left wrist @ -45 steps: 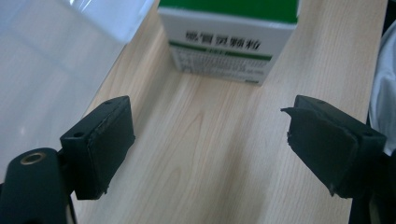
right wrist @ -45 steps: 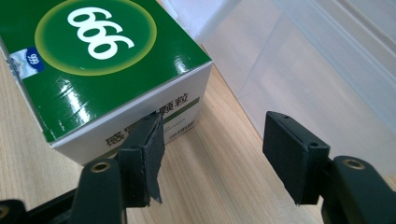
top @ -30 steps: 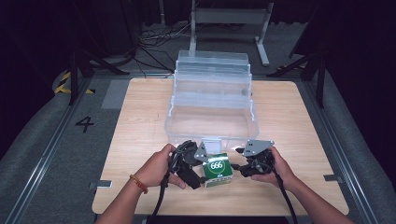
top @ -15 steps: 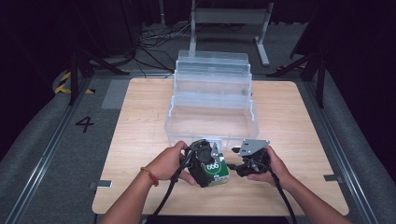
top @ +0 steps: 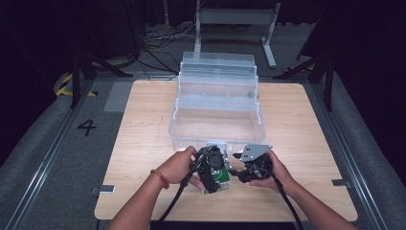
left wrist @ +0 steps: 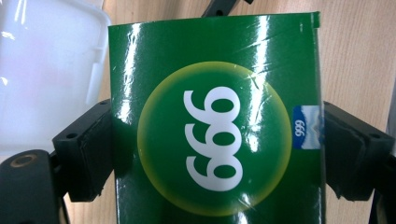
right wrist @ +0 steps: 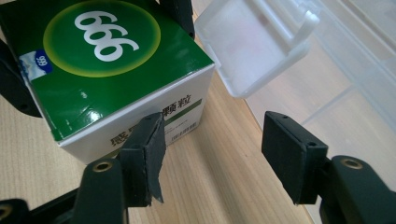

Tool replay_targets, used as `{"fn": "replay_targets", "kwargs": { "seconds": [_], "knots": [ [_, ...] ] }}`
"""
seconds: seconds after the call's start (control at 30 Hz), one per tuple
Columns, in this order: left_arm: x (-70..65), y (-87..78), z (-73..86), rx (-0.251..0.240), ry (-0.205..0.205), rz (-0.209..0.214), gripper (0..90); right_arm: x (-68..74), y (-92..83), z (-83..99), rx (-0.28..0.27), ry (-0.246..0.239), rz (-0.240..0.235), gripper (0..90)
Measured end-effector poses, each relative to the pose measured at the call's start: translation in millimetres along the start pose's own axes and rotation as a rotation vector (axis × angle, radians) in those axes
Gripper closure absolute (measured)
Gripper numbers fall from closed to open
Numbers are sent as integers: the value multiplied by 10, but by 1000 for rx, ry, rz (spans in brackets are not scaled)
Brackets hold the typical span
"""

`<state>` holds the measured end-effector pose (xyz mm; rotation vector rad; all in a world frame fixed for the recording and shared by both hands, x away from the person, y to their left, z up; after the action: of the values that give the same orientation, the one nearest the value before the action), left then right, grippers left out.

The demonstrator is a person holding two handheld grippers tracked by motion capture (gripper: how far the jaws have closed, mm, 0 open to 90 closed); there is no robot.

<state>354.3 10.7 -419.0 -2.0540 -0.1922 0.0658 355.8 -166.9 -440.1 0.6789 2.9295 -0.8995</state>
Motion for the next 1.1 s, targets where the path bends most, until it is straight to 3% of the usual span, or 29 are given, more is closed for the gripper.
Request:
{"fn": "replay_targets", "kwargs": {
  "seconds": [0.2, 0.33, 0.4, 0.57, 0.63, 0.77, 0.83, 1.0, 1.1],
  "knots": [
    [20, 40, 15, 21, -21, 12, 132, 7, -33, 20, -10, 12, -15, 388],
    [1, 55, 15, 41, 11, -3, 134, -5, -105, 30, -17, 8, -11, 384],
    [-5, 41, 19, 60, 15, -2, 136, -30, -176, 37, -27, 14, -6, 384],
    [-36, 3, 110, 50, 15, -2, 137, -120, -427, 20, -68, 16, 38, 380],
    [-56, -42, 210, 38, 3, -10, 137, -248, -663, -34, -123, 35, 97, 371],
    [-83, -105, 350, 26, -23, -20, 137, -483, -885, -107, -175, 84, 211, 362],
    [-95, -126, 392, 25, -34, -25, 137, -531, -899, -118, -172, 94, 225, 356],
    [-143, -199, 553, 24, -71, -45, 135, -847, -838, -137, -88, 116, 314, 343],
    [-152, -232, 621, 25, -93, -52, 137, -1004, -755, -105, -72, 175, 312, 343]
  ]
}}
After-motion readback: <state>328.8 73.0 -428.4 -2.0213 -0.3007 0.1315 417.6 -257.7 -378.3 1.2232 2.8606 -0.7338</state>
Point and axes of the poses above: each handheld gripper's, and its own axes: y roughly forward along the jaws, z roughly out of its underside, x roughly to its left, the point moved 1 cm from there along y, roughly forward along the jaws, and after that the axes turned 11 degrees about -x, right-handed, at the moved point
